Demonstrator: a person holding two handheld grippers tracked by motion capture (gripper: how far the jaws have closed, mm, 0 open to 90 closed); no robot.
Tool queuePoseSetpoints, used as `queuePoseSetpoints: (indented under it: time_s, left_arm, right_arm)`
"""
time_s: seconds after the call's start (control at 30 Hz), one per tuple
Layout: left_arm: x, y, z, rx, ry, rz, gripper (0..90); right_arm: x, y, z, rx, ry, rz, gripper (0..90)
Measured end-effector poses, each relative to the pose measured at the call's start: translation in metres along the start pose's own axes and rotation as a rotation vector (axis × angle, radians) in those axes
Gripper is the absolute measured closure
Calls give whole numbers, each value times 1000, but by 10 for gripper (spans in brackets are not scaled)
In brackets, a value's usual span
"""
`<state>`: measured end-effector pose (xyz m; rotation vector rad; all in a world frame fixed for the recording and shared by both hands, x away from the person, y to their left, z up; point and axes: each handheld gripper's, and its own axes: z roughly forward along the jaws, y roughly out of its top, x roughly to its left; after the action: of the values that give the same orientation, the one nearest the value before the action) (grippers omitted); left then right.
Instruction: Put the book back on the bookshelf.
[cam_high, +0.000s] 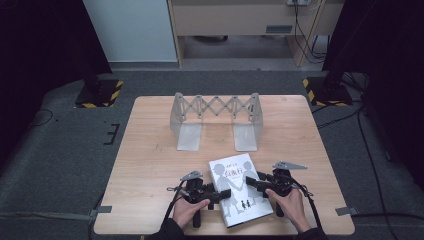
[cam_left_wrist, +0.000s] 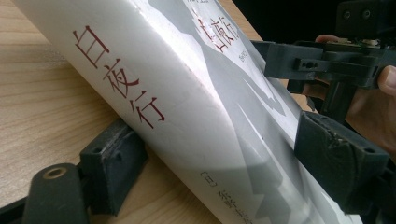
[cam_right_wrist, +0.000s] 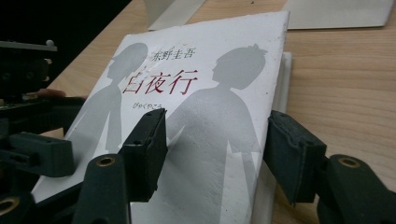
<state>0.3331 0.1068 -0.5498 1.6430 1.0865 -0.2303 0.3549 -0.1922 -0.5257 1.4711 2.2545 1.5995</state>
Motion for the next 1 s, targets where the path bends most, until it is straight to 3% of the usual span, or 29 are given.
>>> queuePoseSetpoints:
  time_s: [0.2,0.33,0.57,0.73,0.8,0.9,1.0]
  left_arm:
    - [2,1,-1,13,-10,11,177]
    - [5,1,-1,7,-38,-20,196]
    - [5,1,0,11,-46,-18,196]
    - [4,3,0,8,-39,-6,187]
    - [2,5,-2,7,-42,18,194]
    - [-2,12,-4,-58,-49,29,230]
    - [-3,16,-5,-90,-58,38,267]
  right_arm:
    - [3,0,-1,-9,5,-26,428]
    - [2,0,-3,-18,16,-30,467]
    - [5,1,-4,-26,29,-52,491]
    - [6,2,-7,-41,40,-63,527]
    - [7,2,-9,-52,52,-65,541]
    - [8,5,-12,-77,72,-68,555]
    - [12,8,-14,-121,87,-95,581]
